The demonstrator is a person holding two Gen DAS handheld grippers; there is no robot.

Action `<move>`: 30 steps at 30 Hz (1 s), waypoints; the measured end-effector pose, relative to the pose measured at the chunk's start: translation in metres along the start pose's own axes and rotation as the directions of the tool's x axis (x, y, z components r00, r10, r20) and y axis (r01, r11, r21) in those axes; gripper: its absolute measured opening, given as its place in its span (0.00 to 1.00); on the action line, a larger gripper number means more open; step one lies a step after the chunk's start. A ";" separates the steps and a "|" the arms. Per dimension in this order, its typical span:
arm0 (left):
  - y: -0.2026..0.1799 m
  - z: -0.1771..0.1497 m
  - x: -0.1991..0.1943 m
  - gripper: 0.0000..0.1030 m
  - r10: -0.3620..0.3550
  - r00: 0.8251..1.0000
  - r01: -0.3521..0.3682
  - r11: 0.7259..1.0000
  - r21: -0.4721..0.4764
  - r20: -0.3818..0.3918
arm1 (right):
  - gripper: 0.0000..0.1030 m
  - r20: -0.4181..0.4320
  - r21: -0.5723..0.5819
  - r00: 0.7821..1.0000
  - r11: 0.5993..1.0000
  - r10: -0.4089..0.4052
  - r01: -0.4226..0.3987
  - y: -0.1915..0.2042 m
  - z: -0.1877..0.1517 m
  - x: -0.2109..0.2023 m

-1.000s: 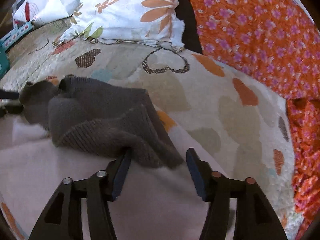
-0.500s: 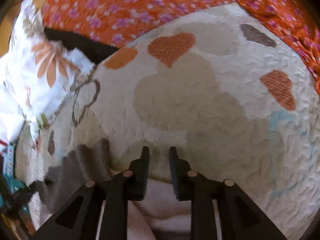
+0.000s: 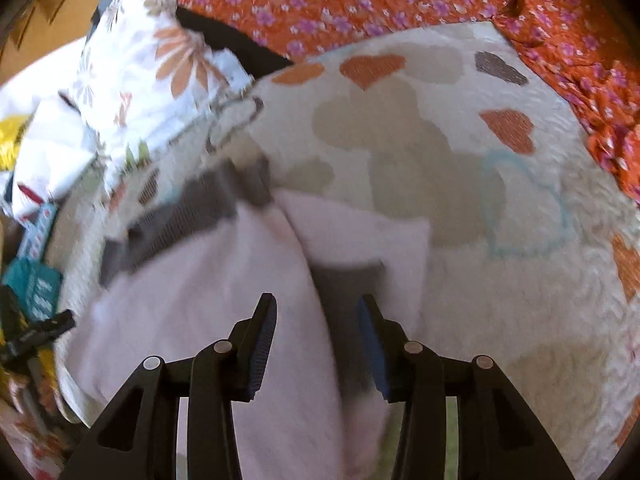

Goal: Fold small clothes

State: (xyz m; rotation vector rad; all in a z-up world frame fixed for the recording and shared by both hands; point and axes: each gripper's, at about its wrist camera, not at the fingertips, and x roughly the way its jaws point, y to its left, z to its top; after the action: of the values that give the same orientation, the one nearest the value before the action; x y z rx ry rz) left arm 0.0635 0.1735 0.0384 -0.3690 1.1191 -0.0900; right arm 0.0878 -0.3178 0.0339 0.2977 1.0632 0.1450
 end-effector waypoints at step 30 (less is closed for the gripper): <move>0.008 -0.025 -0.045 0.44 0.068 0.998 -0.068 0.998 0.001 0.020 | 0.17 0.127 0.041 0.991 0.998 0.036 -0.042 0.003 -0.060 -0.089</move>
State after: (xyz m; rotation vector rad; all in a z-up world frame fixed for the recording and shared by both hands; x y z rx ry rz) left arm 0.0204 0.1866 0.0646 -0.3298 1.1109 -0.0273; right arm -0.0076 -0.3281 0.0826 0.3628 0.9362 0.1359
